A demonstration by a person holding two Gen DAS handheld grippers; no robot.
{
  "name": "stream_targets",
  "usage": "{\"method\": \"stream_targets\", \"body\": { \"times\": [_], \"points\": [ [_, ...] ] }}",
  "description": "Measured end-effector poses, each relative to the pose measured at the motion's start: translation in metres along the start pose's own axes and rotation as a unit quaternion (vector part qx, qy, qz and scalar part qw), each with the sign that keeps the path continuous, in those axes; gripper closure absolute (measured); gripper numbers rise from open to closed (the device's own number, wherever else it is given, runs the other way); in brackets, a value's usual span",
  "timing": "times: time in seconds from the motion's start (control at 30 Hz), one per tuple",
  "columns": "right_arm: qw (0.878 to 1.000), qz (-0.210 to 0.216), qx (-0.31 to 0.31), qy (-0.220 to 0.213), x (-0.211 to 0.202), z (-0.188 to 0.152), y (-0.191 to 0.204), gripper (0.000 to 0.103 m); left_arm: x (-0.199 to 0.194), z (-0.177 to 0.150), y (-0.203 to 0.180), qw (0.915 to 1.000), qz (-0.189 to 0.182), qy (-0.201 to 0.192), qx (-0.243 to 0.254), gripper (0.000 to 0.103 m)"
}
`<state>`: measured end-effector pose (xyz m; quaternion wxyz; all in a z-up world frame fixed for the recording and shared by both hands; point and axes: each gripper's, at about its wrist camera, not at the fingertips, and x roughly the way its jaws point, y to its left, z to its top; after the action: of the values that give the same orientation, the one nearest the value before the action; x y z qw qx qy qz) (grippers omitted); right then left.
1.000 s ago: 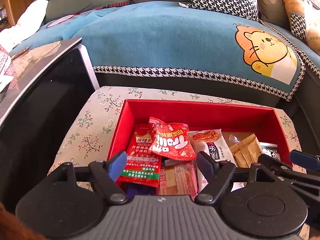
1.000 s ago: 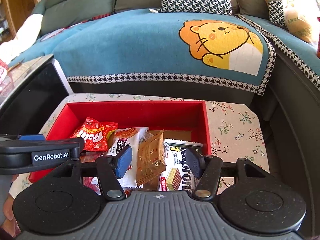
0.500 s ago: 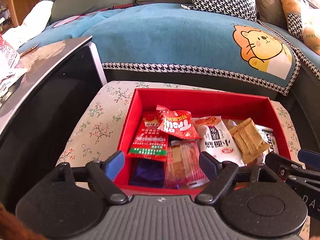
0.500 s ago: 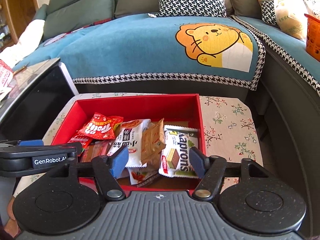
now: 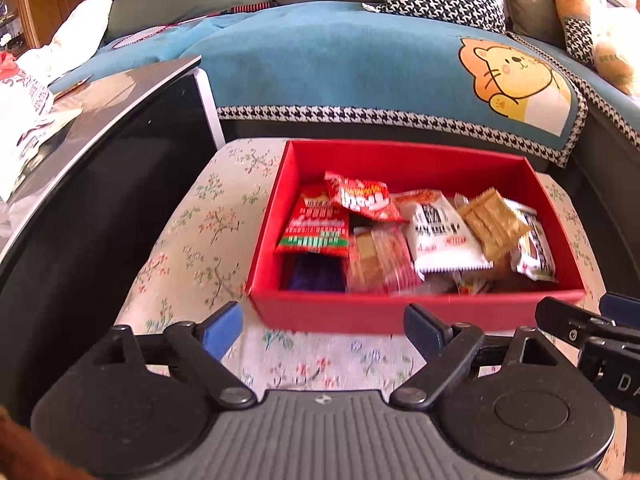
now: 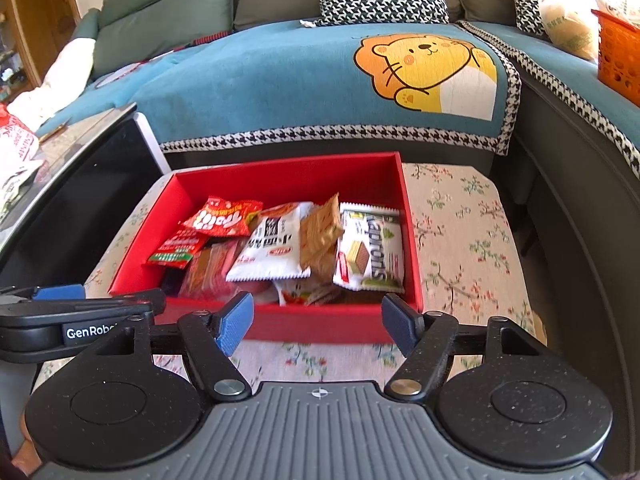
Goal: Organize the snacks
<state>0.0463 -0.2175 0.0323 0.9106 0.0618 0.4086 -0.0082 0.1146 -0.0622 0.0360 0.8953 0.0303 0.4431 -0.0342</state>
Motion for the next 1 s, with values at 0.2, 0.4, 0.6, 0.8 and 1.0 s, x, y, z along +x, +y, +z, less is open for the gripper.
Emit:
{"method": "stream_targets", "body": {
  "times": [0.2,0.4,0.6,0.8,1.0],
  "points": [
    [1.0,-0.007,0.002,0.007,-0.011,-0.02,0.002,0.024,-0.01,-0.022,0.001,1.0,-0.001,0.006,0.004,0.0],
    [1.0,-0.01,0.006,0.018,-0.018,-0.037,0.002,0.023,-0.019,-0.039,-0.002,0.9997,0.006,0.008,0.022,0.0],
    [1.0,-0.012,0.007,0.024,-0.023,-0.049,0.004,0.023,-0.027,-0.051,-0.003,0.9992,0.015,0.01,0.035,0.0],
    [1.0,-0.009,0.01,0.021,-0.032,-0.057,0.006,0.021,-0.032,-0.061,0.0,0.9993,0.01,0.015,0.034,0.0],
    [1.0,-0.006,0.013,0.021,-0.039,-0.065,0.008,0.02,-0.037,-0.07,0.002,0.9992,0.002,0.02,0.035,0.0]
  ]
}}
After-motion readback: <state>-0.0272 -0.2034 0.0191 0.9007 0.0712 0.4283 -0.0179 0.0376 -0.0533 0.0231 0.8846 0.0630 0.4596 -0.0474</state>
